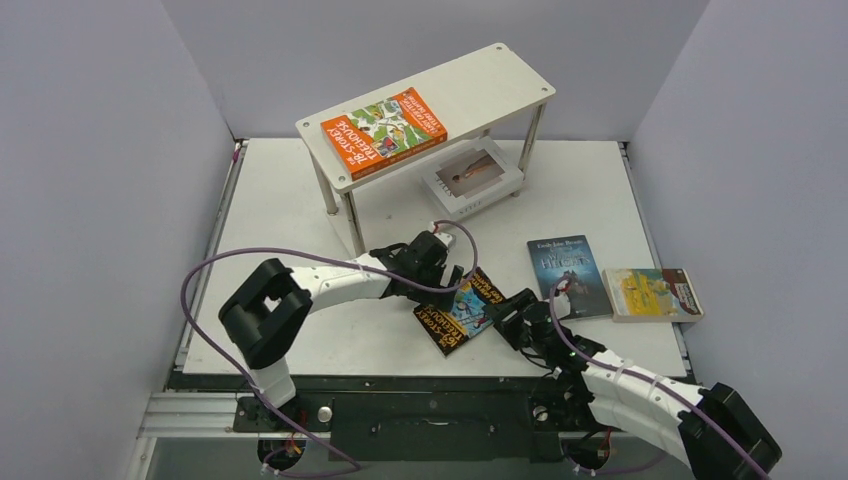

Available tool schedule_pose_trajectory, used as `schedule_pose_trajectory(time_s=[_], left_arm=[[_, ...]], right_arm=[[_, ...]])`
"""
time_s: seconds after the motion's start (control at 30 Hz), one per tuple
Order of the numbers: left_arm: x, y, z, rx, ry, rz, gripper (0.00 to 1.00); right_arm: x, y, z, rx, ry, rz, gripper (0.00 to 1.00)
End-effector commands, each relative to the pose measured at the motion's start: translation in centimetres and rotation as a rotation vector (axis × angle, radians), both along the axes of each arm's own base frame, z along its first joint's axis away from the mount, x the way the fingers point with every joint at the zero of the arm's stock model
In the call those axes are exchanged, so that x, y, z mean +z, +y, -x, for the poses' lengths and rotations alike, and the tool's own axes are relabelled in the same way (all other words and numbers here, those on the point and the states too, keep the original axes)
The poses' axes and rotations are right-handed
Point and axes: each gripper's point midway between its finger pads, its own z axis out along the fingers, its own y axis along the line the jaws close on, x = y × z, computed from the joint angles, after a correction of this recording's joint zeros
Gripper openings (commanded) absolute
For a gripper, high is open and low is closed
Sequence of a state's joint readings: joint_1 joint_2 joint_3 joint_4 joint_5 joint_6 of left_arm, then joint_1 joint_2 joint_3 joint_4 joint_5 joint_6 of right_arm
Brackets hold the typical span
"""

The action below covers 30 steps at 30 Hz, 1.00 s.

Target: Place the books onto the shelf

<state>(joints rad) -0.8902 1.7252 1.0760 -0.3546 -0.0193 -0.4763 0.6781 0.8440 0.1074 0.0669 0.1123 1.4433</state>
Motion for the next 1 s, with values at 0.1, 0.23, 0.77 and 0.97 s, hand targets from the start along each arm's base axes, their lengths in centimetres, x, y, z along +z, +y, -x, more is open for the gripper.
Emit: schedule_pose_trajectory(time_s=[0.1,0.23,0.77,0.97], left_arm=[[0.4,-4.6,-1.8,-0.069,-0.01,0.122,0.91],[0.0,-5.8,-0.6,-0.108,0.049,0.183,0.86],[3.1,-7.4,0.9,-0.101,0.131,0.324,0.0],[5.3,-7.3,1.6,-0.105,0.23,0.499,0.0]], right_arm=[[-0.8,0.9,0.2,0.024,-0.002,-0.033,0.54],[0.0,1.8,-0.3,0.036,-0.051,-0.092,0.54],[-0.7,2.2,-0.3,0.054,-0.038,-0.091,0.53],[-1.1,1.0,0.1,0.042,-0.04,-0.069,0.54]])
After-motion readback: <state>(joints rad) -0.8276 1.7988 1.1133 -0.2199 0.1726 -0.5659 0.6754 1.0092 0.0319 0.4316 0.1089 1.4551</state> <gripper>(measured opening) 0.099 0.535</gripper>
